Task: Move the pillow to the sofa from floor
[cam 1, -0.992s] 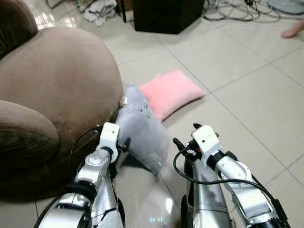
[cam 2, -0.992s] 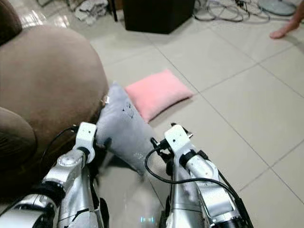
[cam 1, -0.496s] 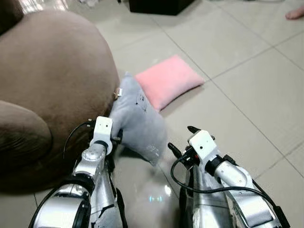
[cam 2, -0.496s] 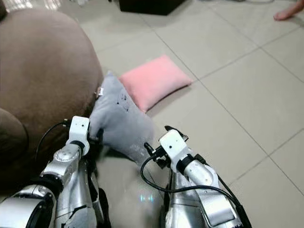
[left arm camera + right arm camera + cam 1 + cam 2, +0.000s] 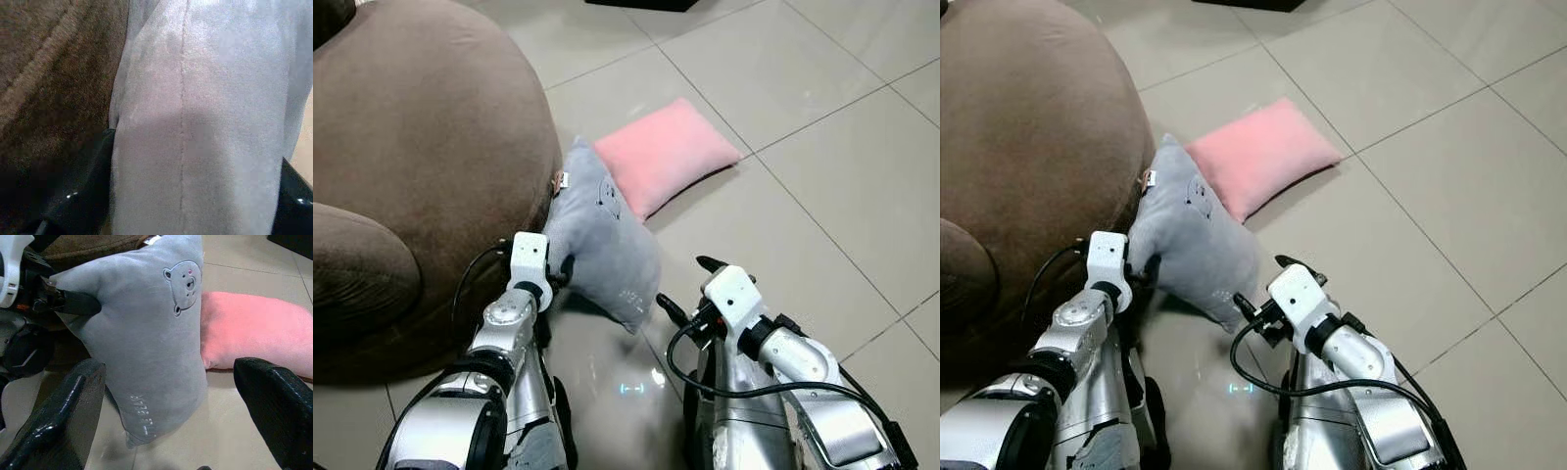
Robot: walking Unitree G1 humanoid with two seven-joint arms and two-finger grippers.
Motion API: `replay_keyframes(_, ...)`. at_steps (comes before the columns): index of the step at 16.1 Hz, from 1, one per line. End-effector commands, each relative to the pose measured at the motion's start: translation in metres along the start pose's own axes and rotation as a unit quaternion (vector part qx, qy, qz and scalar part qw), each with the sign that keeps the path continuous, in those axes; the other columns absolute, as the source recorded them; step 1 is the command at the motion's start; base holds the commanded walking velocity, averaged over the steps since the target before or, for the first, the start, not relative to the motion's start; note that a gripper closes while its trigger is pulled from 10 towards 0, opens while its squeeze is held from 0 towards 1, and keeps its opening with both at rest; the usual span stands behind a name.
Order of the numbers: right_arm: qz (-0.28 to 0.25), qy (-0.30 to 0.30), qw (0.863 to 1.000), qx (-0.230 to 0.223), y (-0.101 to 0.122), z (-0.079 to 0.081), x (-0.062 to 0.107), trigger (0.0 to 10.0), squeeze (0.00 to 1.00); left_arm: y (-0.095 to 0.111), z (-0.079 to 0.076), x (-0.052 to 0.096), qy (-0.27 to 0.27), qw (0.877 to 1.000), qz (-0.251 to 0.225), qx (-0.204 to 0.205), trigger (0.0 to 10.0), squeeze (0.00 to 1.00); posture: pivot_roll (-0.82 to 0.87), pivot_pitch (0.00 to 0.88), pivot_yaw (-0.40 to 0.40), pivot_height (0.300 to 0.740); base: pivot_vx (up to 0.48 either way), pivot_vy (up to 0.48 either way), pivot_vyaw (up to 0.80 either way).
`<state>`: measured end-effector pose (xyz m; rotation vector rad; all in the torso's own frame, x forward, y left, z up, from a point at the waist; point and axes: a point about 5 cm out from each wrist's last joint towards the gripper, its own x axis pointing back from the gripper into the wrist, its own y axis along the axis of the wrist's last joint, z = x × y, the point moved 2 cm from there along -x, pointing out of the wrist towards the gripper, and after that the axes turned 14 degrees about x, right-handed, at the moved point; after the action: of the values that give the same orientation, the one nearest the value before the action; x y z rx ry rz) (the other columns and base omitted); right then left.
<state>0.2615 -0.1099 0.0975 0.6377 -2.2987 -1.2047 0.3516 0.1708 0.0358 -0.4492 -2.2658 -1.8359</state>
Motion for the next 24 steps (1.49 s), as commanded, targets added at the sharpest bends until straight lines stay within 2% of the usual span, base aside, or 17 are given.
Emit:
replay_keyframes(1,-0.005,0.010,1.000,-0.004,0.000,0.004,0.003,10.0,0.00,-0.007,0.006,0.003,0.007,1.000,0.010,0.004,0.0,0.00,-0.08,0.315,0.017,0.485,0.000,0.000,0.00)
replay_keyframes(11,-0.004,0.009,1.000,-0.001,-0.003,0.002,-0.001,10.0,0.00,-0.003,0.001,0.001,-0.017,1.000,0.006,0.026,0.0,0.00,-0.07,0.270,0.023,0.485,0.000,0.000,0.00)
replay_keyframes(24,-0.013,0.002,1.000,-0.006,-0.004,0.007,-0.010,10.0,0.00,-0.007,-0.017,0.001,-0.079,0.995,0.009,0.064,0.0,0.00,-0.07,0.213,0.036,0.485,0.000,0.000,0.00)
